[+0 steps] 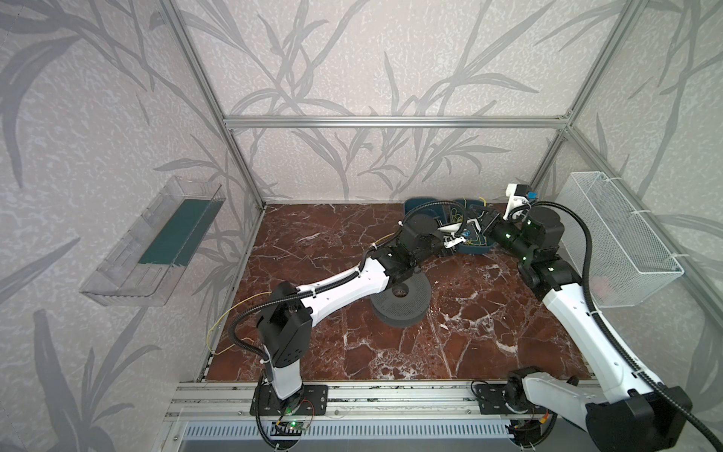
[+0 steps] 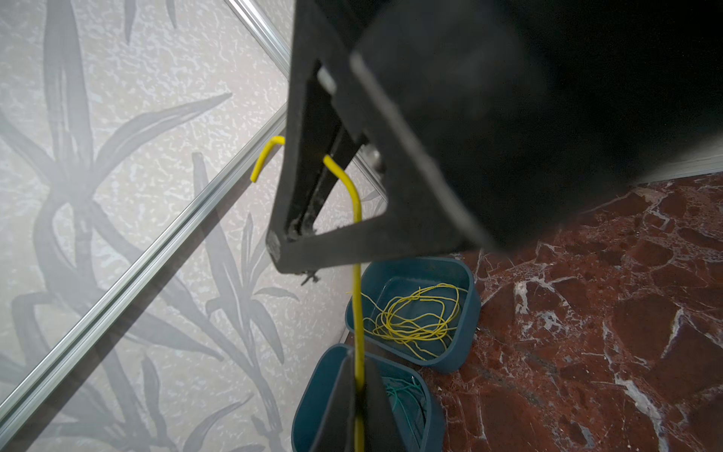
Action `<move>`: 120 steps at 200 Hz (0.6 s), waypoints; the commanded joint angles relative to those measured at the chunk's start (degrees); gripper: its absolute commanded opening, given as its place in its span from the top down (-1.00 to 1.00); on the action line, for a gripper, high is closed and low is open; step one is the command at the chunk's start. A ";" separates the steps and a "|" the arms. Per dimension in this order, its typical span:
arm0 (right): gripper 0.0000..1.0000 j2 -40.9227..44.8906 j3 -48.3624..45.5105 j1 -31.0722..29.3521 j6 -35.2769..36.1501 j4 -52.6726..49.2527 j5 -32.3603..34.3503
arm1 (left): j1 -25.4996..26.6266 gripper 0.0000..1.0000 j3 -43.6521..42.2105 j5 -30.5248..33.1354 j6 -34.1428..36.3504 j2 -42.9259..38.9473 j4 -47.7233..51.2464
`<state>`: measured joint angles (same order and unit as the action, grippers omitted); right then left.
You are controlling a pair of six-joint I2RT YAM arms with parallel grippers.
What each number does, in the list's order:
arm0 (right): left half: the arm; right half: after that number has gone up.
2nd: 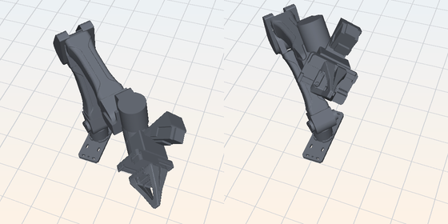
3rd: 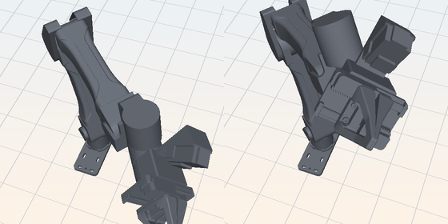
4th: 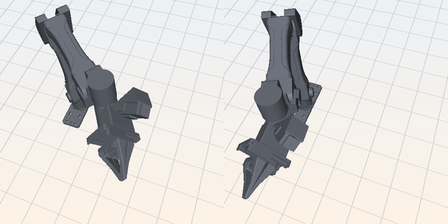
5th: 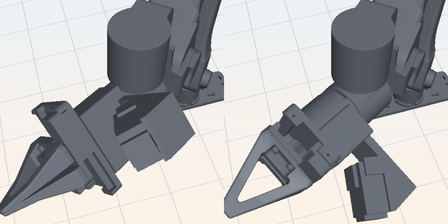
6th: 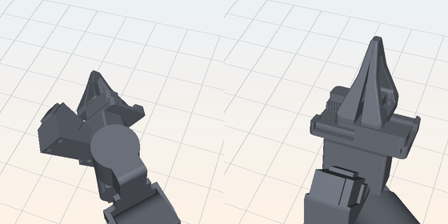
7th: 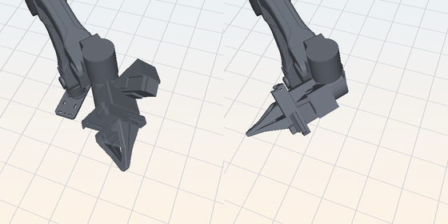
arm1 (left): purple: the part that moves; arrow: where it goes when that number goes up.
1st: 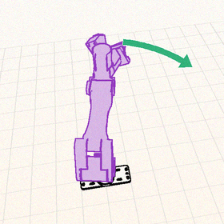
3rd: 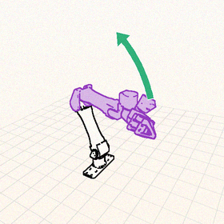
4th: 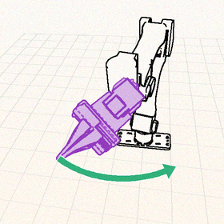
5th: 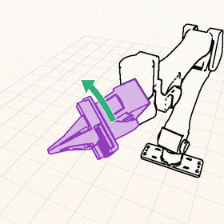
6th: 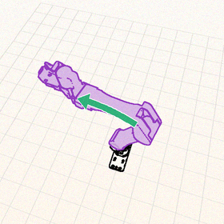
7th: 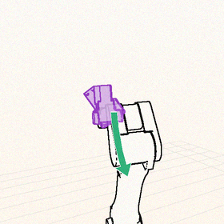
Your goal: Wrap the cables
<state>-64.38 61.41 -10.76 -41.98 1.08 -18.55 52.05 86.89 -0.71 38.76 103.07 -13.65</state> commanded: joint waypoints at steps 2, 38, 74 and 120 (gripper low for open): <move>1.00 1.76 1.23 -0.53 -0.86 1.82 -2.73 | -0.37 1.00 -2.79 1.13 1.68 -0.12 2.60; 0.02 2.92 1.95 3.28 -0.73 -0.26 -4.84 | -0.55 1.00 -4.31 0.03 0.70 -1.96 5.37; -0.20 5.13 1.49 9.72 -1.67 -1.57 -8.79 | -0.64 1.00 -5.52 -0.48 1.20 -3.27 5.96; -0.22 5.18 1.23 12.70 -2.07 -2.92 -14.02 | -0.59 1.00 -5.15 -0.95 1.92 -3.57 6.70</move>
<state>-59.18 61.45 1.80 -44.12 -0.71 -27.46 51.57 81.25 -0.73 39.09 102.00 -7.60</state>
